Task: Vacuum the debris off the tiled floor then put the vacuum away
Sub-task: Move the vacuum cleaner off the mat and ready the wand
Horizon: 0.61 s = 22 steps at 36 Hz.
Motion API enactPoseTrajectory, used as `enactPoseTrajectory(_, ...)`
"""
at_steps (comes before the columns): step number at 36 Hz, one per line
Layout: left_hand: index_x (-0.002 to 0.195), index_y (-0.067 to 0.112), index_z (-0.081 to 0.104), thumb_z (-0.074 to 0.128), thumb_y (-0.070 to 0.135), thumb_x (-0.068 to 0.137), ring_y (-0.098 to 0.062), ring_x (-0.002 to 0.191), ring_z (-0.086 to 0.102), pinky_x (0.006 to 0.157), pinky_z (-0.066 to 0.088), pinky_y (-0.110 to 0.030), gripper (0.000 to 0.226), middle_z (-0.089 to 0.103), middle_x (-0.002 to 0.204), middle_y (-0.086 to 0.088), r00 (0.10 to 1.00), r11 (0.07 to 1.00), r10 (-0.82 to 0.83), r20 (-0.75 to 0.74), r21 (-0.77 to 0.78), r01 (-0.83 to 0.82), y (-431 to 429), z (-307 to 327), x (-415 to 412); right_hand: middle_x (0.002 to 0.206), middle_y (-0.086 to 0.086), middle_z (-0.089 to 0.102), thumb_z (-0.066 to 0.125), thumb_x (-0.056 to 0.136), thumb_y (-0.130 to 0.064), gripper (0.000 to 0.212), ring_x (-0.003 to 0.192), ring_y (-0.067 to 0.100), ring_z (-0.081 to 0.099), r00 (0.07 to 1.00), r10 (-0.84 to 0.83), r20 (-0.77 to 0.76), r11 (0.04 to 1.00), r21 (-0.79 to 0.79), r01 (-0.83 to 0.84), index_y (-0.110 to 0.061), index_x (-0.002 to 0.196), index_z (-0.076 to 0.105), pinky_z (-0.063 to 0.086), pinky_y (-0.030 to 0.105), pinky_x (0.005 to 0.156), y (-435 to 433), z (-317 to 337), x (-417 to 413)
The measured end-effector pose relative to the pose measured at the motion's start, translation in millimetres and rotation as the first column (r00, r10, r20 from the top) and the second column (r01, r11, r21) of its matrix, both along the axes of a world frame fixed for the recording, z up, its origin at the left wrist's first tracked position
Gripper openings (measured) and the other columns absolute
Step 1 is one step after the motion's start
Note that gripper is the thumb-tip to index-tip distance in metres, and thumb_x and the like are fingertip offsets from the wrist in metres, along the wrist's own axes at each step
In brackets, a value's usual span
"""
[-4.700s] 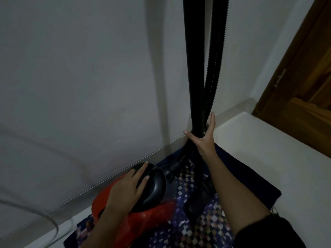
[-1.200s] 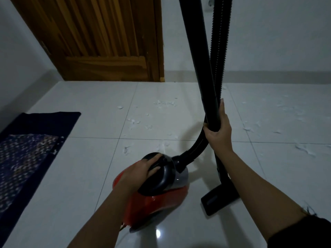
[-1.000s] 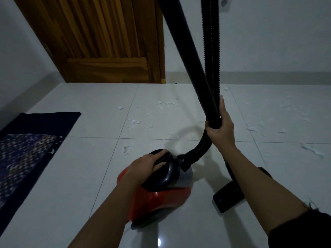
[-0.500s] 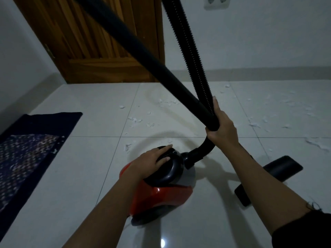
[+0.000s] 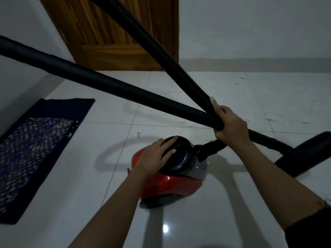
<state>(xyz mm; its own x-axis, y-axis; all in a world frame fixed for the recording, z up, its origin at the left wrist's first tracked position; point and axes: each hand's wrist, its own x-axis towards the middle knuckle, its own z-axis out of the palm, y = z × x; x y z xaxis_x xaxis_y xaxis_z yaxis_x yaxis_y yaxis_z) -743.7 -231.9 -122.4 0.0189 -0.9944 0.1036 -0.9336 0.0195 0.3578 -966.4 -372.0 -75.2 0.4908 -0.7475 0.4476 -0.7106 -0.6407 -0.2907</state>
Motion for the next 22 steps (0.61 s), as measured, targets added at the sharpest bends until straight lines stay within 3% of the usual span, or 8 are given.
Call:
enactPoseTrajectory(3, 0.147, 0.038, 0.026, 0.037, 0.041, 0.099, -0.011, 0.094, 0.051, 0.062, 0.03, -0.008, 0.049, 0.051, 0.107, 0.002, 0.997, 0.999, 0.045, -0.056, -0.02, -0.046, 6.4, -3.1, 1.6, 0.107, 0.008, 0.061, 0.064, 0.064, -0.003, 0.101, 0.067, 0.029, 0.059, 1.0, -0.013, -0.023, 1.0, -0.002, 0.013, -0.036, 0.146, 0.016, 0.045, 0.027, 0.046, 2.2, -1.9, 2.2)
enactPoseTrajectory(8, 0.147, 0.04, 0.024, 0.036, 0.038, 0.1, -0.006, 0.099, 0.045, 0.086, 0.032, -0.014, 0.048, 0.044, 0.106, 0.006, 0.968, 0.997, 0.067, -0.244, 0.043, -0.058, 22.0, -10.4, 15.6, 0.109, 0.009, 0.06, 0.065, 0.063, 0.001, 0.105, 0.068, 0.029, 0.059, 0.999, -0.031, -0.015, 0.999, 0.018, 0.031, -0.038, 0.146, 0.013, 0.043, 0.027, 0.045, 5.9, -3.0, 3.0)
enactPoseTrajectory(12, 0.146, 0.038, 0.027, 0.03, 0.037, 0.102, -0.006, 0.116, 0.043, 0.102, 0.035, -0.023, 0.044, 0.047, 0.121, 0.008, 0.917, 0.988, 0.147, -0.371, 0.091, -0.122, 37.7, -16.8, 32.0, 0.11, 0.01, 0.06, 0.066, 0.063, 0.002, 0.105, 0.068, 0.03, 0.059, 0.999, -0.048, 0.011, 0.999, 0.008, 0.048, -0.036, 0.146, 0.014, 0.036, 0.024, 0.05, 7.3, -3.9, 4.6)
enactPoseTrajectory(16, 0.147, 0.036, 0.027, 0.026, 0.042, 0.101, -0.009, 0.129, 0.036, 0.109, 0.033, -0.03, 0.046, 0.043, 0.135, 0.007, 0.877, 0.971, 0.237, -0.419, 0.137, -0.197, 57.3, -28.2, 47.2, 0.111, 0.011, 0.061, 0.066, 0.064, 0.003, 0.102, 0.07, 0.033, 0.06, 0.997, -0.064, 0.044, 0.998, 0.008, 0.064, -0.032, 0.147, 0.019, 0.042, 0.026, 0.051, 8.2, -3.0, 7.3)
enactPoseTrajectory(22, 0.152, 0.032, 0.008, 0.038, 0.057, 0.092, -0.018, 0.144, 0.022, 0.116, 0.029, -0.045, 0.071, 0.015, 0.159, 0.002, 0.841, 0.921, 0.337, -0.423, 0.336, -0.2, 83.3, -52.3, 58.2, 0.111, 0.01, 0.061, 0.066, 0.067, 0.002, 0.101, 0.074, 0.034, 0.061, 0.993, -0.098, 0.067, 0.995, 0.017, 0.097, -0.037, 0.146, 0.016, 0.046, 0.03, 0.052, 10.0, -2.2, 10.4)
